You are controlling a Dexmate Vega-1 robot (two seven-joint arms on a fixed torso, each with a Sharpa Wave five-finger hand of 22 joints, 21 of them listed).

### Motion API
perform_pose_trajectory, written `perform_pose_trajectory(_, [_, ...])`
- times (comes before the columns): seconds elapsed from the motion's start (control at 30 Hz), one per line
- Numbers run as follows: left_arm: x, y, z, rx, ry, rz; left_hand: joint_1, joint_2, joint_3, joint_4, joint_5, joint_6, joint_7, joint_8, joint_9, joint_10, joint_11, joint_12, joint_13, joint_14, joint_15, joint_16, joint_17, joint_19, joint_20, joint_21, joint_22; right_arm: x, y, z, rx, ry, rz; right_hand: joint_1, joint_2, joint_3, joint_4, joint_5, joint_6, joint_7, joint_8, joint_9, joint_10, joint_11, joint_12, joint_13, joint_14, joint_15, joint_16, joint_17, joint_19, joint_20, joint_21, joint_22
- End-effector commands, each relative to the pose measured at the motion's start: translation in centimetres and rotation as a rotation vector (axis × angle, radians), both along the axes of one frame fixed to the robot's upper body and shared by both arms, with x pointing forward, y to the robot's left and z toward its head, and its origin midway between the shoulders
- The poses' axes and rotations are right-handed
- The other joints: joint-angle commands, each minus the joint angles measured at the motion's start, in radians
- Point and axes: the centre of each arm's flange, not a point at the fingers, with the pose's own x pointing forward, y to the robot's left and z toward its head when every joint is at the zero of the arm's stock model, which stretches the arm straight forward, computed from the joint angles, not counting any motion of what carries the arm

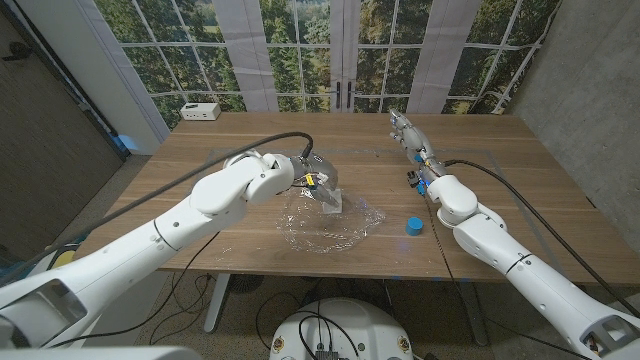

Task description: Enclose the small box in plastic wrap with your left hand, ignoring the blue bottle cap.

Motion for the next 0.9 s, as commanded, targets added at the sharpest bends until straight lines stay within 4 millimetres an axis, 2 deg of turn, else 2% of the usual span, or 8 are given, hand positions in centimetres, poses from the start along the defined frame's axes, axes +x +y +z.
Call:
perform_pose_trajectory(0.03, [-1.9, 0.8, 0.1, -0.041, -0.024, -0.031, 0.018, -0.002, 0.004, -0.017, -0.001, 0.023, -0.015, 0.009, 0.001, 0.018, -0.006, 0.009, -0.002, 0.001, -0.008, 0.004, 0.002, -0.008, 0.005, -0.007, 0.004, -0.1, 0.2, 0.0, 0.008, -0.008, 0.002, -0.001, 0.004, 0.004, 0.003, 0.002, 0.003, -0.006, 0.0, 0.002, 0.003, -0.005, -0.001, 0.006, 0.006, 0.0, 0.007, 0.005, 0.002, -0.007, 0.004, 0.001])
perform_pose_trajectory(0.13, [-1.7, 0.9, 0.0, -0.047, 0.05, -0.047, 0.014, 0.001, 0.007, -0.025, -0.003, 0.061, -0.008, 0.018, -0.003, 0.097, -0.01, 0.038, -0.01, 0.065, -0.027, 0.027, 0.002, 0.026, 0.003, -0.004, 0.005, -0.2, 0.2, 0.1, 0.011, -0.012, -0.004, 0.0, 0.004, 0.004, 0.004, 0.002, 0.004, -0.005, 0.0, 0.002, 0.003, -0.004, -0.002, 0.006, 0.008, -0.002, 0.008, 0.005, 0.003, -0.007, 0.004, 0.001])
perform_pose_trajectory(0.23, [-1.7, 0.8, -0.1, -0.041, 0.082, -0.037, 0.011, 0.003, 0.01, -0.031, -0.003, 0.08, 0.0, 0.019, -0.005, 0.152, -0.014, 0.055, -0.017, 0.124, -0.037, 0.042, 0.001, 0.083, -0.02, 0.011, 0.006, -0.3, 0.2, 0.0, 0.025, -0.018, -0.005, 0.0, 0.004, 0.005, 0.004, 0.002, 0.003, -0.006, 0.0, 0.002, 0.003, -0.005, -0.002, 0.006, 0.01, -0.002, 0.009, 0.005, 0.004, -0.007, 0.004, 0.001])
perform_pose_trajectory(0.3, [-1.6, 1.0, -0.3, -0.047, 0.077, -0.028, 0.008, 0.007, 0.014, -0.037, -0.004, 0.123, 0.02, 0.029, -0.006, 0.199, -0.014, 0.068, -0.023, 0.171, -0.046, 0.052, -0.001, 0.109, -0.029, 0.015, 0.006, -0.4, 0.2, 0.0, 0.016, -0.02, -0.007, 0.0, 0.004, 0.005, 0.004, 0.002, 0.002, -0.005, -0.001, 0.002, 0.004, -0.003, -0.001, 0.006, 0.013, -0.001, 0.01, 0.005, 0.005, -0.004, 0.004, 0.001])
perform_pose_trajectory(0.43, [-2.0, 1.2, -0.6, -0.059, 0.039, -0.061, 0.007, 0.007, 0.015, -0.041, -0.004, 0.142, 0.035, 0.032, -0.006, 0.219, -0.01, 0.071, -0.029, 0.194, -0.05, 0.053, -0.004, 0.14, -0.046, 0.023, 0.006, -0.6, 0.2, -0.1, 0.02, -0.013, -0.01, 0.001, 0.004, 0.006, 0.004, 0.002, 0.001, -0.006, -0.001, 0.002, 0.004, -0.002, -0.001, 0.006, 0.016, -0.001, 0.01, 0.004, 0.008, -0.002, 0.005, 0.001])
perform_pose_trajectory(0.57, [-2.8, 1.0, -0.7, -0.044, 0.023, -0.106, 0.009, 0.006, 0.019, -0.048, -0.004, 0.129, 0.036, 0.021, -0.006, 0.191, -0.014, 0.055, -0.034, 0.172, -0.047, 0.037, -0.006, 0.133, -0.038, 0.017, 0.006, -0.7, 0.2, -0.2, 0.013, -0.012, -0.012, 0.001, 0.003, 0.006, 0.004, 0.002, 0.002, -0.008, -0.001, 0.002, 0.003, -0.004, -0.002, 0.006, 0.016, -0.002, 0.01, 0.004, 0.008, -0.004, 0.005, 0.001])
perform_pose_trajectory(0.67, [-3.6, 1.1, -1.0, -0.019, -0.05, -0.085, 0.067, -0.006, 0.04, -0.102, -0.003, 0.18, 0.015, 0.033, -0.005, 0.188, -0.034, 0.049, -0.037, 0.146, -0.061, 0.013, -0.01, 0.112, -0.034, 0.001, 0.005, -0.9, 0.4, -0.3, 0.015, -0.013, -0.014, 0.001, 0.003, 0.006, 0.004, 0.002, 0.001, -0.009, -0.001, 0.001, 0.003, -0.005, -0.002, 0.006, 0.016, -0.003, 0.009, 0.004, 0.007, -0.005, 0.005, 0.001])
perform_pose_trajectory(0.9, [-5.0, 1.5, -2.0, 0.004, -0.047, -0.067, 0.111, -0.035, 0.045, -0.15, -0.003, 0.223, 0.003, 0.037, 0.001, 0.116, -0.065, 0.023, -0.031, 0.045, -0.044, -0.017, -0.009, 0.057, -0.023, -0.033, 0.006, -1.5, 1.0, -0.7, 0.018, -0.017, -0.006, 0.0, 0.003, 0.007, 0.005, 0.002, 0.001, -0.007, -0.001, 0.001, 0.003, -0.003, -0.002, 0.006, 0.015, -0.001, 0.008, 0.004, 0.008, -0.003, 0.005, 0.001])
